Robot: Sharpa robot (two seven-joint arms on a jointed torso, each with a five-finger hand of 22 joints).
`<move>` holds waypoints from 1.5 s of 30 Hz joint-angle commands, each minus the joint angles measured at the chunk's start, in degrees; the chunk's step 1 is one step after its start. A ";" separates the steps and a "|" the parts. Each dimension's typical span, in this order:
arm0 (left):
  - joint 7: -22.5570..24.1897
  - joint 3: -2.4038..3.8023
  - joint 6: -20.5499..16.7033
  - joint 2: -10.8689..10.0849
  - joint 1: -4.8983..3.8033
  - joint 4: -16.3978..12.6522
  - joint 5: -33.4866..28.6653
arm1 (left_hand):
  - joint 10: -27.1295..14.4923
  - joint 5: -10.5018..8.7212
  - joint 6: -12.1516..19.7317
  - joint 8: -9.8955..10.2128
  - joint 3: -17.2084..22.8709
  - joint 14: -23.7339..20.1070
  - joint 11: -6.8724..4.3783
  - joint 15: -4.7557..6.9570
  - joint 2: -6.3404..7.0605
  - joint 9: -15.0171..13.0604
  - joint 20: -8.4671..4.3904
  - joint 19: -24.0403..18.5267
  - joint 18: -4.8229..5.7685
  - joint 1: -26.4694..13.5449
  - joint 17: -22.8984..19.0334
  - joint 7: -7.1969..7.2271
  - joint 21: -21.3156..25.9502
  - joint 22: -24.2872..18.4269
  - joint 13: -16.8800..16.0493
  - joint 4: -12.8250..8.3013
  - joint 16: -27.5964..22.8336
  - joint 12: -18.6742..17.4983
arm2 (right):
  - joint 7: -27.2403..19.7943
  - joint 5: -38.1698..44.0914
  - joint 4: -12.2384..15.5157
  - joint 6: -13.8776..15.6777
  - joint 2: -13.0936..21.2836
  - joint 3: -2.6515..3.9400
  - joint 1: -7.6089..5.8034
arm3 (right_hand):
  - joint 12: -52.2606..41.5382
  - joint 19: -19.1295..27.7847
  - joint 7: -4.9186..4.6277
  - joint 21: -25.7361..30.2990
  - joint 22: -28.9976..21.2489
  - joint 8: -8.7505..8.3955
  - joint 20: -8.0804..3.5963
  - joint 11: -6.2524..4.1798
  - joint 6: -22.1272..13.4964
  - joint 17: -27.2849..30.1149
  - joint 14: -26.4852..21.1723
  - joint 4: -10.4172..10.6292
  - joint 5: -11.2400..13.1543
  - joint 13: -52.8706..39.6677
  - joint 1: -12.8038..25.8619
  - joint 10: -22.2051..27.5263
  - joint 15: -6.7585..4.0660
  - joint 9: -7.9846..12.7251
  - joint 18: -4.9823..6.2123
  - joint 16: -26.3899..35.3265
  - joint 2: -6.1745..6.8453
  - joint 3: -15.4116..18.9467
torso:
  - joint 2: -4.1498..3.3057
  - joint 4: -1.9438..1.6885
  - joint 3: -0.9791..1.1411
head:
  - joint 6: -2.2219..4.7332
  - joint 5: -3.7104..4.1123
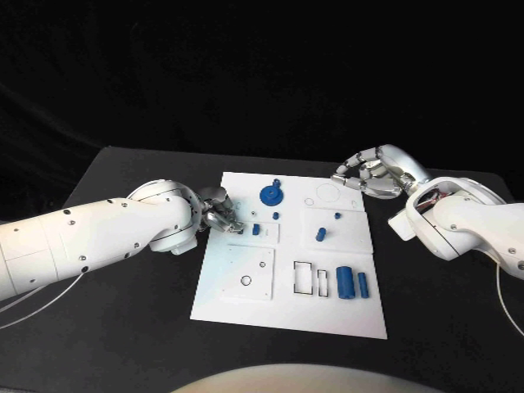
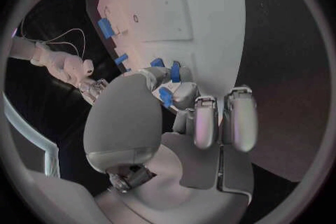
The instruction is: Assemble the parts on the task board
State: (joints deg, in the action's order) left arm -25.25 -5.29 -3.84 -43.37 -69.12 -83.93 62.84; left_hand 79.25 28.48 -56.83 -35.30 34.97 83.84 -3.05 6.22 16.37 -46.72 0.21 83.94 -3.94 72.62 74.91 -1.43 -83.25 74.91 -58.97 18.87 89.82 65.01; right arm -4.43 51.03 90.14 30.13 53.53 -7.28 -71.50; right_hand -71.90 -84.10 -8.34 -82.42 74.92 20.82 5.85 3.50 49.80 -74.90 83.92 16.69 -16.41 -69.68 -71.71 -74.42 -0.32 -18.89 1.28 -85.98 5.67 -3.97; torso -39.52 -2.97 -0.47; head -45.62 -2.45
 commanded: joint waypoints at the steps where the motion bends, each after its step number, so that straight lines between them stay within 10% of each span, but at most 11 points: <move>1: -1.62 -0.28 2.58 -0.01 0.31 -0.02 -0.39 | 0.15 0.25 -0.04 -0.24 9.62 6.16 0.11 -0.18 0.10 -0.05 0.07 0.08 1.01 0.13 15.09 0.13 -0.01 1.92 0.01 -9.32 0.18 -0.11 | -0.50 0.22 0.05 -0.11 -0.01 0.00 0.03 | 0.22 -1.33 0.31 0.14 10.10 0.35 -0.48 -0.13 -0.23 -4.34 3.74 0.01 -0.31 0.03 0.14 0.12 -0.43 0.07 0.78 0.38 -0.41 0.46 | -0.01 0.02 -0.03 | 0.04 -0.07; 45: -1.91 -0.30 1.31 0.61 0.31 0.33 -1.52 | 0.50 -0.91 -0.31 -0.43 6.92 6.16 -0.22 0.03 -0.01 -0.74 -0.02 0.02 0.97 -5.39 15.09 0.78 0.09 1.87 0.40 -8.07 0.18 -0.53 | -0.50 0.23 0.08 -0.11 0.05 0.00 0.04 | 0.19 -1.30 0.32 0.23 10.06 0.41 -0.48 -0.13 -0.23 -4.34 3.74 0.03 -0.38 0.02 0.37 0.11 -0.43 0.08 0.80 0.40 -0.55 0.59 | -0.07 0.02 0.00 | 0.33 0.02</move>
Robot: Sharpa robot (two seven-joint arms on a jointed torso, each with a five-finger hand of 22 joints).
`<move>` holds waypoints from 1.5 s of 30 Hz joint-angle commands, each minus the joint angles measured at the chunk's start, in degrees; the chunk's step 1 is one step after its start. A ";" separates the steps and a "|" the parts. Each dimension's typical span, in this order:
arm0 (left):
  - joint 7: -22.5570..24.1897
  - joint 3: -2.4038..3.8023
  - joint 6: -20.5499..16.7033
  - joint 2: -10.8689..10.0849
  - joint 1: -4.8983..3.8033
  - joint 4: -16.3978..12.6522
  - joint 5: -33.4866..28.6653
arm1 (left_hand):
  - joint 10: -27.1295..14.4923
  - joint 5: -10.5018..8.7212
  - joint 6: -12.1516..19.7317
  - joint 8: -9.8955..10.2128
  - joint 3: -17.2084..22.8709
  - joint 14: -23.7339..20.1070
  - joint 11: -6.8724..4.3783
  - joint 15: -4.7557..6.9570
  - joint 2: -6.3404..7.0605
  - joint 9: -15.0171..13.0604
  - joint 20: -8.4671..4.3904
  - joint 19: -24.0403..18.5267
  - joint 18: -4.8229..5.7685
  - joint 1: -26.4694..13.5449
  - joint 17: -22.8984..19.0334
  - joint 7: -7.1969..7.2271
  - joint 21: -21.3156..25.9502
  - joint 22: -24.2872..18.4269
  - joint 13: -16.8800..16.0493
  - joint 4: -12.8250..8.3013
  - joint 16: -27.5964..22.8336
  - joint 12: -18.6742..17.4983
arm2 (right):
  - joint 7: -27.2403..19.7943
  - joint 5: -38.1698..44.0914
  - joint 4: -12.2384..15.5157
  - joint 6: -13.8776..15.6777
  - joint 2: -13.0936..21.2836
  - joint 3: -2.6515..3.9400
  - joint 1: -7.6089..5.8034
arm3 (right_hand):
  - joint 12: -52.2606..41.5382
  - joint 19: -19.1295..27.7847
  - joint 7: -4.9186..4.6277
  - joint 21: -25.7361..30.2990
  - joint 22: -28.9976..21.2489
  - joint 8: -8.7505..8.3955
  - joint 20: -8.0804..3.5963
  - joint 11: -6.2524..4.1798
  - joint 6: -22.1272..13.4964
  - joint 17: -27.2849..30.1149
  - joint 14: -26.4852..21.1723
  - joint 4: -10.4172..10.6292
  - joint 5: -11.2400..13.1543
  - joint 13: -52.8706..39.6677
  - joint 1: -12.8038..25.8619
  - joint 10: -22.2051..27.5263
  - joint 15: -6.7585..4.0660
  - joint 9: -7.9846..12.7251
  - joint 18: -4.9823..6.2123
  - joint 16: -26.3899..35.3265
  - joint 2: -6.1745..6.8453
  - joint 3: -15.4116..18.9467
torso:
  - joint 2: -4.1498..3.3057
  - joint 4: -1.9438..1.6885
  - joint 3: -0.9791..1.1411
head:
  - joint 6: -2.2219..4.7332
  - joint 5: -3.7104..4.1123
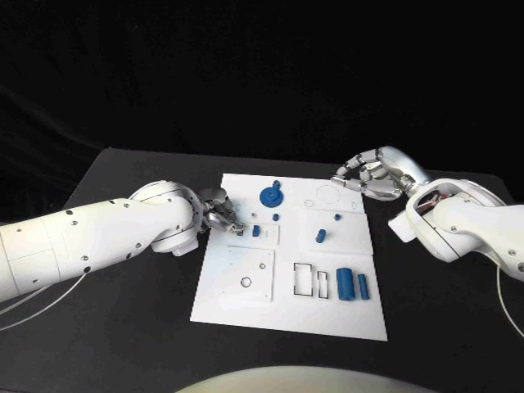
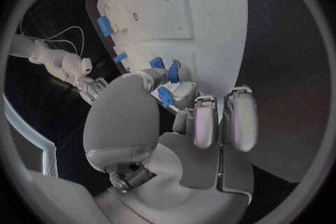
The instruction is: Assemble the parts on the task board
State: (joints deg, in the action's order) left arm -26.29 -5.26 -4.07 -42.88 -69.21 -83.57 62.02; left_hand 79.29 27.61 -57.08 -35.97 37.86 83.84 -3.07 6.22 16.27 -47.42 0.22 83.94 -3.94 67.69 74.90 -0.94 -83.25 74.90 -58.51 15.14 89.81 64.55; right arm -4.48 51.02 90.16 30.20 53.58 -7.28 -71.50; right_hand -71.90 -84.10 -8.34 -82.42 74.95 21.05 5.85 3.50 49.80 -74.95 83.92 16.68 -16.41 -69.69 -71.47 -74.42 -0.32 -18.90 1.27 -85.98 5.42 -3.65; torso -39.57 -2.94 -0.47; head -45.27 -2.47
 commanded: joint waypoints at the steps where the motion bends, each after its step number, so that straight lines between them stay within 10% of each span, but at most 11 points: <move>1: -0.87 -0.33 1.55 0.10 0.39 -0.03 -0.72 | 0.44 -0.02 -0.11 0.28 3.71 6.16 -0.23 0.07 0.11 -0.02 -0.05 0.02 0.97 -0.77 15.10 0.33 0.10 1.86 -0.06 -4.17 0.19 -0.09 | -0.44 0.24 0.05 -0.19 0.00 0.00 0.03 | 0.19 -1.30 0.32 0.23 10.03 0.19 -0.48 -0.13 -0.23 -4.30 3.74 0.04 -0.38 0.02 0.13 0.11 -0.43 0.08 0.80 0.40 -0.30 0.26 | -0.01 -0.01 0.00 | -0.04 0.05; 45: -0.73 -0.33 2.16 -0.06 0.38 0.29 -1.46 | 0.21 0.07 -1.41 1.48 -4.78 6.16 -0.46 0.29 0.11 0.69 -0.31 0.11 1.00 -5.02 15.10 0.62 0.15 2.02 -0.45 0.41 0.19 0.00 | -0.50 0.24 -0.03 -0.15 -0.08 0.00 0.04 | 0.22 -1.29 0.32 0.25 10.02 0.21 -0.48 -0.13 -0.23 -4.29 3.74 0.04 -0.40 0.05 0.22 0.13 -0.43 0.08 0.80 0.40 -0.34 0.32 | -0.02 0.02 0.02 | -0.26 0.09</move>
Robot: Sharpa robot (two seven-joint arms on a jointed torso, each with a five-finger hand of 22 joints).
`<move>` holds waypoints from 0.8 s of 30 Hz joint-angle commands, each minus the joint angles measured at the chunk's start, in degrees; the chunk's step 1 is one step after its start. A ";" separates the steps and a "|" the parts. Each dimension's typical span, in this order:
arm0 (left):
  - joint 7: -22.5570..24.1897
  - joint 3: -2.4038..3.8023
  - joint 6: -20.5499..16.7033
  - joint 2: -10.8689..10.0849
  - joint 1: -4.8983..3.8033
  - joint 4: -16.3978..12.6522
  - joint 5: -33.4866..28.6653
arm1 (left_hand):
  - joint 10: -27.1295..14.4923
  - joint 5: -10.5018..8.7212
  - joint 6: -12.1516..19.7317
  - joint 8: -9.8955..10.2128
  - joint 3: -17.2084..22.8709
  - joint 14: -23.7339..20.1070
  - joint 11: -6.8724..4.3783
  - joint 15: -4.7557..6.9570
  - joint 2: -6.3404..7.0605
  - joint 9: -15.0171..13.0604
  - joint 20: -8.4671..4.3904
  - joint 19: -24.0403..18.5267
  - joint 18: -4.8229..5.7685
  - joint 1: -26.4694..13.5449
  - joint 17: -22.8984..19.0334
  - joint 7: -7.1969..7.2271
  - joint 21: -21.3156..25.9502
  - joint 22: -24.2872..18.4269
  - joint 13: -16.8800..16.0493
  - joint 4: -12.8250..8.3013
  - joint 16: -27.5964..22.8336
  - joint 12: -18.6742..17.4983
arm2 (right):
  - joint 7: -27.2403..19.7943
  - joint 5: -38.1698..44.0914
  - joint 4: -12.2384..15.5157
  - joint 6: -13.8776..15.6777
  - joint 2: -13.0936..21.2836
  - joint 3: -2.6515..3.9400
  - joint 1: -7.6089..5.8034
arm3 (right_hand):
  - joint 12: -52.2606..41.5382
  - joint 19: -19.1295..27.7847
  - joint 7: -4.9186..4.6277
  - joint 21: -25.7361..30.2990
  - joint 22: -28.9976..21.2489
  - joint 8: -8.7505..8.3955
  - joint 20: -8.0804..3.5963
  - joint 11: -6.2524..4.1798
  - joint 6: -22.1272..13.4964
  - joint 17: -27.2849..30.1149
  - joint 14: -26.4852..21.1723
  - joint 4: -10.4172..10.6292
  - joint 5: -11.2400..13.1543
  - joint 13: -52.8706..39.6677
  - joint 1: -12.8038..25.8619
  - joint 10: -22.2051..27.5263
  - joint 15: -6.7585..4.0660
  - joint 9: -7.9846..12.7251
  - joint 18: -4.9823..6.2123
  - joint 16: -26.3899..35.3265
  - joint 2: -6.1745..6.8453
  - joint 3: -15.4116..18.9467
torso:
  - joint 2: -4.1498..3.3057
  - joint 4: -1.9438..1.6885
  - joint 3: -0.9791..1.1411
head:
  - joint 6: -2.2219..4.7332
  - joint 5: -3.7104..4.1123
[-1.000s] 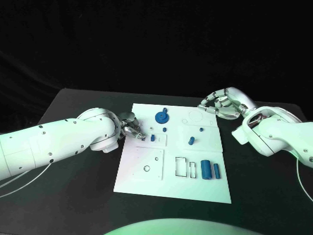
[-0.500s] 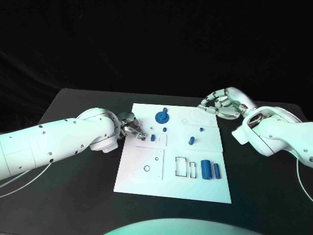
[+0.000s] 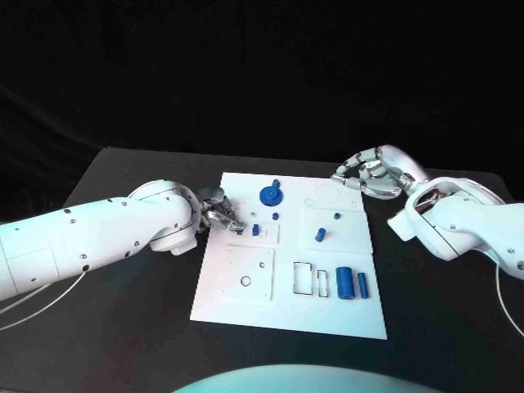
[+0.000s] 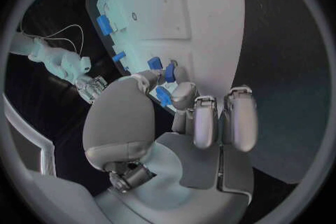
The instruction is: Assemble the parts on the task board
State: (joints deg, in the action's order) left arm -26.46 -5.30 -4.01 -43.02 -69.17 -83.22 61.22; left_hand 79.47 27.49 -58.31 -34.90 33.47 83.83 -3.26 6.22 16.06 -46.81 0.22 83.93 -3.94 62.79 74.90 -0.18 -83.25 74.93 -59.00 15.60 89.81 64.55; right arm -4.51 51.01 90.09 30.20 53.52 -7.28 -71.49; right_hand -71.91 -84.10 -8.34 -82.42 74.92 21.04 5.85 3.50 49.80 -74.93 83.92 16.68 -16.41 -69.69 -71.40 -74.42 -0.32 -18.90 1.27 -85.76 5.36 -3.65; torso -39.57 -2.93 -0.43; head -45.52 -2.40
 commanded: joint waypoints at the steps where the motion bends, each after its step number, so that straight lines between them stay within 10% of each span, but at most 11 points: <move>1: -0.59 -0.28 2.26 0.06 0.34 -0.06 -0.66 | 0.04 0.18 -0.19 0.44 -0.65 6.17 -0.26 0.29 0.34 0.10 -0.31 0.10 0.99 -0.07 15.10 -0.13 0.16 1.98 -0.02 0.00 0.19 0.05 | -0.46 0.25 0.05 -0.15 -0.01 0.00 0.03 | 0.22 -1.29 0.32 0.25 10.06 0.21 -0.48 -0.14 -0.23 -4.31 3.74 0.04 -0.40 0.05 0.16 0.13 -0.43 0.09 0.81 0.19 -0.27 0.32 | -0.02 0.01 -0.02 | -0.04 0.02; 24: -0.60 -0.28 2.81 -0.03 0.33 0.00 -0.30 | -0.26 0.29 -0.39 1.13 -5.51 6.17 -0.15 0.21 0.16 0.46 -0.26 0.09 0.99 0.19 15.10 -0.28 0.22 2.00 0.18 1.03 0.19 -0.24 | -0.52 0.25 0.01 0.07 -0.02 0.00 0.04 | 0.30 -1.27 0.32 0.30 10.03 0.24 -0.48 -0.14 -0.25 -4.28 3.73 0.04 -0.42 0.16 0.34 0.21 -0.43 0.10 0.82 0.21 -0.31 0.46 | 0.01 0.00 -0.03 | 0.02 0.10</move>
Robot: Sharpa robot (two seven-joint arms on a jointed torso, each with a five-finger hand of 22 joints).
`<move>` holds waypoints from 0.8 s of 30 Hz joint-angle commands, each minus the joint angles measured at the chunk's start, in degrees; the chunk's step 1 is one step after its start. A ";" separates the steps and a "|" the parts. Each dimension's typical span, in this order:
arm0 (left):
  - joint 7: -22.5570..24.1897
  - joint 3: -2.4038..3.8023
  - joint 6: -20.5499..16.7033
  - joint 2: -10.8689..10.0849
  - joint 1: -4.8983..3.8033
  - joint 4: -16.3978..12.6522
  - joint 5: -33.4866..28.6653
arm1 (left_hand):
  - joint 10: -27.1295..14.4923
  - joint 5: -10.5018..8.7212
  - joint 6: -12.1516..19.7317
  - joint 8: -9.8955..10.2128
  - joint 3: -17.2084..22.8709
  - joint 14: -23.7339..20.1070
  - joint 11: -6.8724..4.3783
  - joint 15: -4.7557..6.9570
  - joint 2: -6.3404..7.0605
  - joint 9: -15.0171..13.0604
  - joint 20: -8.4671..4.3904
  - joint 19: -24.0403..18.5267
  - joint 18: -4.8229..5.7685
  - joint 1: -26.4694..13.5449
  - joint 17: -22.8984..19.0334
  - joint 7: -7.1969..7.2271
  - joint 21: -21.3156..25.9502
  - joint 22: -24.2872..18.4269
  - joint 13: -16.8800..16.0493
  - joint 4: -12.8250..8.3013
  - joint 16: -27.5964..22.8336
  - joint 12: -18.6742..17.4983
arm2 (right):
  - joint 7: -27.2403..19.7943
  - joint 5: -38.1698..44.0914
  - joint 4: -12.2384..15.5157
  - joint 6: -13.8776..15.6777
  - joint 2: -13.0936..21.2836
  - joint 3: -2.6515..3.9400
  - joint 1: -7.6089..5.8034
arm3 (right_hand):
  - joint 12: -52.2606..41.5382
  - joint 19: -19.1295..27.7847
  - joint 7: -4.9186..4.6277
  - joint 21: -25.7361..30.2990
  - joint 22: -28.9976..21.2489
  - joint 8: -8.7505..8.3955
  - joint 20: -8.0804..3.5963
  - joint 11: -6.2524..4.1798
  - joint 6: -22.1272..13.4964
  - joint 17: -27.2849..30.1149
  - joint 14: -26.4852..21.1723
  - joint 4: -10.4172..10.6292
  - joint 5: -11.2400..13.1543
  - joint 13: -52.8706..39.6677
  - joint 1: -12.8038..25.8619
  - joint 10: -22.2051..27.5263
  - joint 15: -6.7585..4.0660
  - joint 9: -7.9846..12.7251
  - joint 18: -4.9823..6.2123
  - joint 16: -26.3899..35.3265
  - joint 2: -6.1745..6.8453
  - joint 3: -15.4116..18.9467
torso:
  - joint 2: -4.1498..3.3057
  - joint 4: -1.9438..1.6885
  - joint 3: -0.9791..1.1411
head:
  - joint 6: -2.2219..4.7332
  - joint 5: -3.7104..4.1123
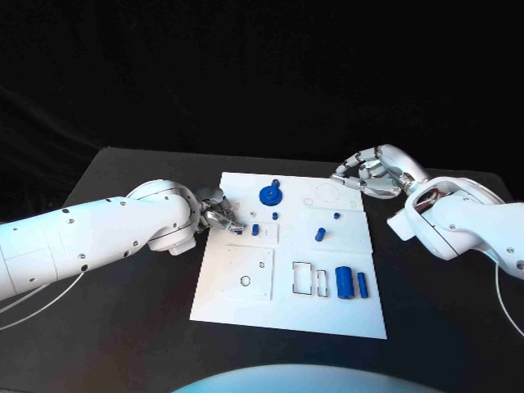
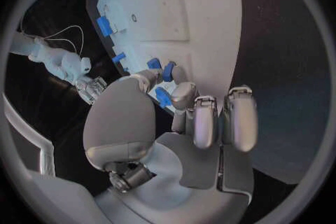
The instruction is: Assemble the parts on the task board
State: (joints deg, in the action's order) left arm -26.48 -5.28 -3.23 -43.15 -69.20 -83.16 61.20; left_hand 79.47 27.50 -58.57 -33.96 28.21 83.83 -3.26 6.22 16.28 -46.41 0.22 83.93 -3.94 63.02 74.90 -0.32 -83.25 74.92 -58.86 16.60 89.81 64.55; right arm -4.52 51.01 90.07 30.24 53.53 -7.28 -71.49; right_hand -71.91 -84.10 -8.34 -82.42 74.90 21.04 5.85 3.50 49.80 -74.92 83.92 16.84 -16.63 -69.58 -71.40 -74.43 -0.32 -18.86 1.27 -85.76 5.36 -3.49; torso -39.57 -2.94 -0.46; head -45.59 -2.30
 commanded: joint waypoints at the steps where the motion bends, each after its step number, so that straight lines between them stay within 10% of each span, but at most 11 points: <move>1: -0.58 -0.30 1.98 0.10 0.36 -0.06 -0.27 | -0.26 0.29 -0.16 0.23 -0.58 6.17 -0.14 0.20 -0.11 0.08 -0.25 0.11 1.00 -0.09 15.10 -0.15 0.21 2.03 0.03 0.05 0.19 -0.24 | -0.52 0.25 0.02 0.06 -0.03 0.00 0.04 | 0.30 -1.28 0.32 0.30 10.05 0.24 -0.48 -0.14 -0.25 -4.29 3.73 -0.12 -0.21 0.05 0.35 0.21 -0.43 0.05 0.81 0.21 -0.31 0.30 | 0.00 -0.02 0.01 | 0.05 0.04; 24: -0.60 -0.30 1.74 0.10 0.36 0.00 0.20 | -0.41 0.41 -0.44 0.82 -5.45 6.17 -0.06 0.13 -1.12 0.41 -0.18 0.13 1.01 -1.00 15.10 -0.23 0.23 2.10 0.27 0.20 0.19 -0.49 | -0.64 0.21 0.00 0.19 -0.02 0.00 0.04 | 0.36 -1.22 0.32 0.42 9.98 0.25 -0.49 -0.13 -0.29 -4.27 3.73 -0.15 -0.20 0.11 0.43 0.27 -0.43 0.06 0.84 0.22 -0.21 0.43 | 0.01 0.01 0.00 | 0.11 0.03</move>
State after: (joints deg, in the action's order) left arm -26.47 -5.29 -3.23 -43.14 -69.19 -83.11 61.34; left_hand 79.46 27.74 -58.83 -33.42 23.23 83.83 -3.25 6.22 15.52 -46.07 0.22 83.93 -3.94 62.27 74.90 -0.47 -83.25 74.91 -58.67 16.83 89.81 64.33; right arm -4.60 51.00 90.05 30.45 53.54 -7.28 -71.49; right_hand -71.90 -84.10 -8.13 -82.18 74.94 21.04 5.85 3.50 49.59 -74.91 83.92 16.68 -16.63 -69.53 -71.40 -74.43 -0.32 -18.86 1.27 -85.76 5.36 -3.33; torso -39.55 -2.94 -0.44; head -45.46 -2.25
